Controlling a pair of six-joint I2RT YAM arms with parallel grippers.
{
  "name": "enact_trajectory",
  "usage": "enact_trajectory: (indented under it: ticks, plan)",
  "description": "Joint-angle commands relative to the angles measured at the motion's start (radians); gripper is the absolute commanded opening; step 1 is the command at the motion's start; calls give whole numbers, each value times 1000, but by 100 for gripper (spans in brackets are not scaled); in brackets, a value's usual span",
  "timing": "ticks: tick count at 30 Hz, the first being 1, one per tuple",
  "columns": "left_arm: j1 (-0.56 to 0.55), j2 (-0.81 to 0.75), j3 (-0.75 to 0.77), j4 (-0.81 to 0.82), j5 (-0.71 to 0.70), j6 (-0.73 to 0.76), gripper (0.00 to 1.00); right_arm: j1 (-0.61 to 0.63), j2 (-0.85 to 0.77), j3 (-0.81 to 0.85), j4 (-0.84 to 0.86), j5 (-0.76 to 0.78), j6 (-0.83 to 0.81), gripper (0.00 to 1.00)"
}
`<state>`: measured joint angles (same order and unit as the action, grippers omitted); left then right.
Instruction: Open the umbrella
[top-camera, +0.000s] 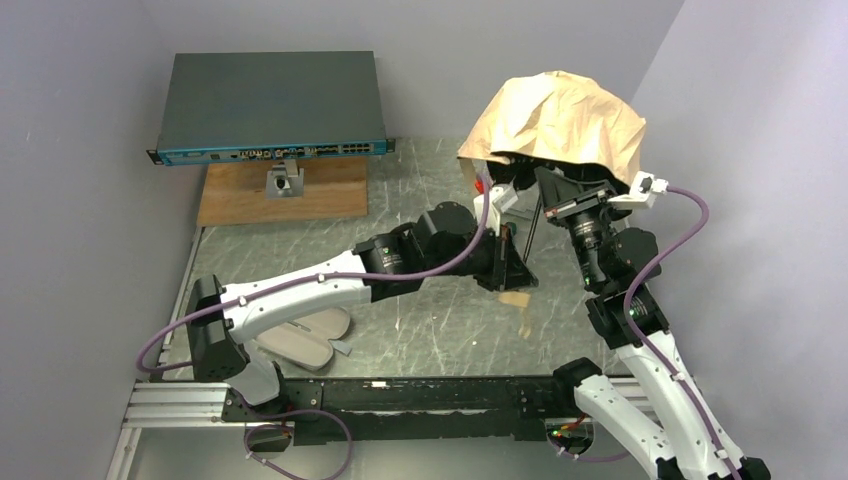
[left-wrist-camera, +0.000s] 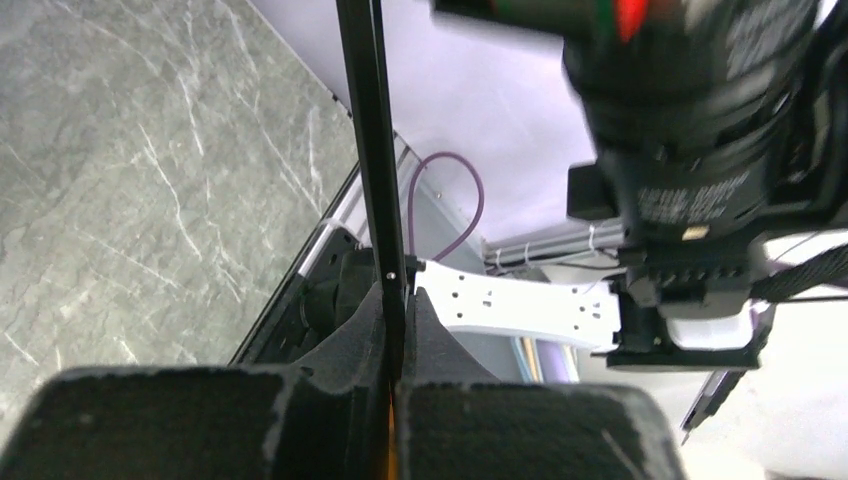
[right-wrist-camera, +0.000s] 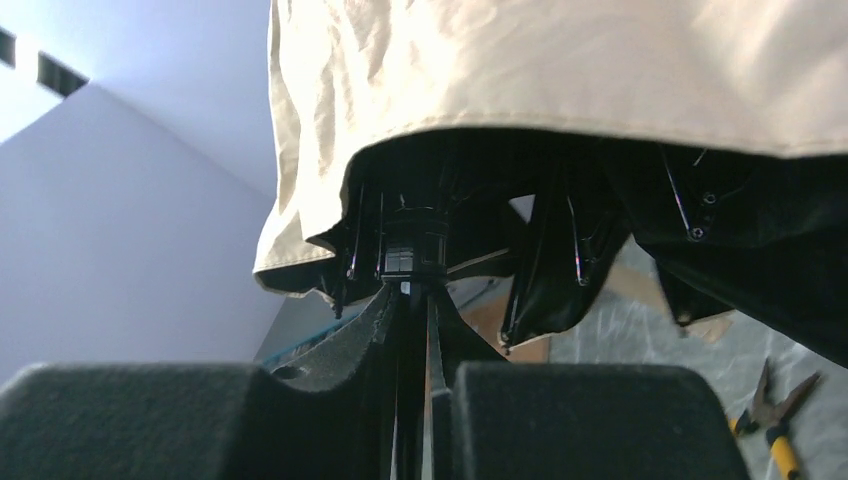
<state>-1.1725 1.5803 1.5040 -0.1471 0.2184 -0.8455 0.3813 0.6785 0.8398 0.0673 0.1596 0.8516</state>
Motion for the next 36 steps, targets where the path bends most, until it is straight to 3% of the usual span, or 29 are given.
enact_trajectory:
  ticks: [1, 13, 21, 25, 31, 36]
  plan:
    - [-98, -41, 36, -27, 66, 135, 0, -26, 54, 76, 112, 217, -82, 11]
    - [-151, -44, 36, -104, -5, 194, 0, -37, 117, 159, 197, 282, -148, 11]
    - [-177, -78, -31, -128, -52, 207, 0, -71, 236, 356, 283, 325, -335, 11]
    - [-183, -93, -50, -143, -80, 223, 0, -86, 250, 392, 311, 298, -349, 5]
    - [-185, -115, -106, -125, -121, 241, 0, -90, 195, 319, 309, 125, -287, 0]
    - [-185, -99, -88, -161, -156, 281, 0, -90, 97, 161, 319, 32, -182, 0]
